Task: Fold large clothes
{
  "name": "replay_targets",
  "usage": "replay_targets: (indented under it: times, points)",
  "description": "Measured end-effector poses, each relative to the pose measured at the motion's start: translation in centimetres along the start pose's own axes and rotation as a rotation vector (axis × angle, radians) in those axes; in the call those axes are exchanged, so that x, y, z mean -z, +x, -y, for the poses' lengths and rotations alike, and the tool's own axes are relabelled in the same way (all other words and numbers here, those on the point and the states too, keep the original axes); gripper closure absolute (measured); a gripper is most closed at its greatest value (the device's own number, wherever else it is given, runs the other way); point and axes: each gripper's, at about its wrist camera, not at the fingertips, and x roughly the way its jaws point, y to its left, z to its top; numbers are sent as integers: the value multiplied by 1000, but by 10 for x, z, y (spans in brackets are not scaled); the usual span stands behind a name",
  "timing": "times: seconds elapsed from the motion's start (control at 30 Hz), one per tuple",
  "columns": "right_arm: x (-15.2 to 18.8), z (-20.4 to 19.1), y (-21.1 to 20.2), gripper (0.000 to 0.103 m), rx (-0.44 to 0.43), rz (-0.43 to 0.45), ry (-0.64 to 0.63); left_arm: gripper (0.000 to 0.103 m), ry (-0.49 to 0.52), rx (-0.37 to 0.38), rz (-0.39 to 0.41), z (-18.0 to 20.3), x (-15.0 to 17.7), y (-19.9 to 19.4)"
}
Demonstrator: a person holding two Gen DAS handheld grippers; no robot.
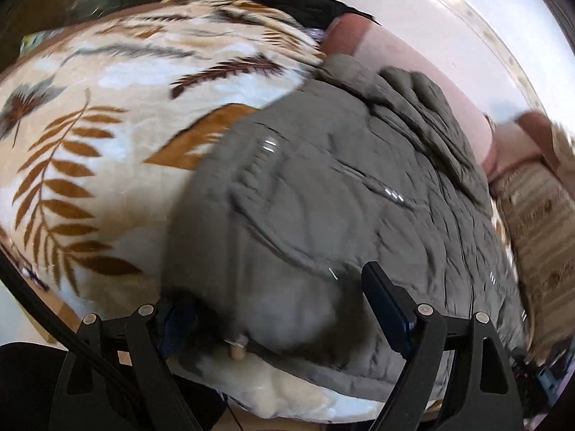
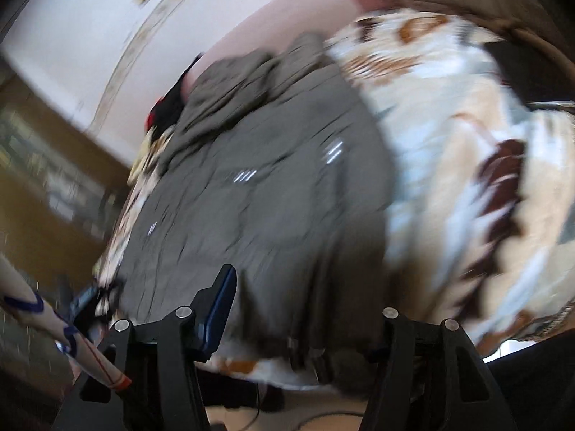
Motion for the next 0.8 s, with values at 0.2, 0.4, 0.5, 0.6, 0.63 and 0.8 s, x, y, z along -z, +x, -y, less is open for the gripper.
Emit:
replay_targets:
  times: [0.2, 0.4, 0.5, 0.6, 0.63, 0.8]
  points:
    - [-4, 8, -3, 46, 14, 68, 56, 17, 36, -30, 7, 7, -1, 5]
    - [-3, -6, 2, 76, -11, 57, -24, 31, 66, -54, 44, 11, -1, 1]
    - [-4, -14, 2, 77, 8, 78, -60, 39, 65, -72, 57, 10, -2, 0]
    - [-3, -3, 22, 67, 89, -6, -24, 39, 32, -64, 30, 4, -3, 5]
    - [-2, 1, 22, 65, 85, -15, -11, 39, 31, -63, 30, 3, -3, 5]
    - [-4, 0, 27, 60, 69, -22, -4, 40, 72, -93, 44, 10, -1, 5]
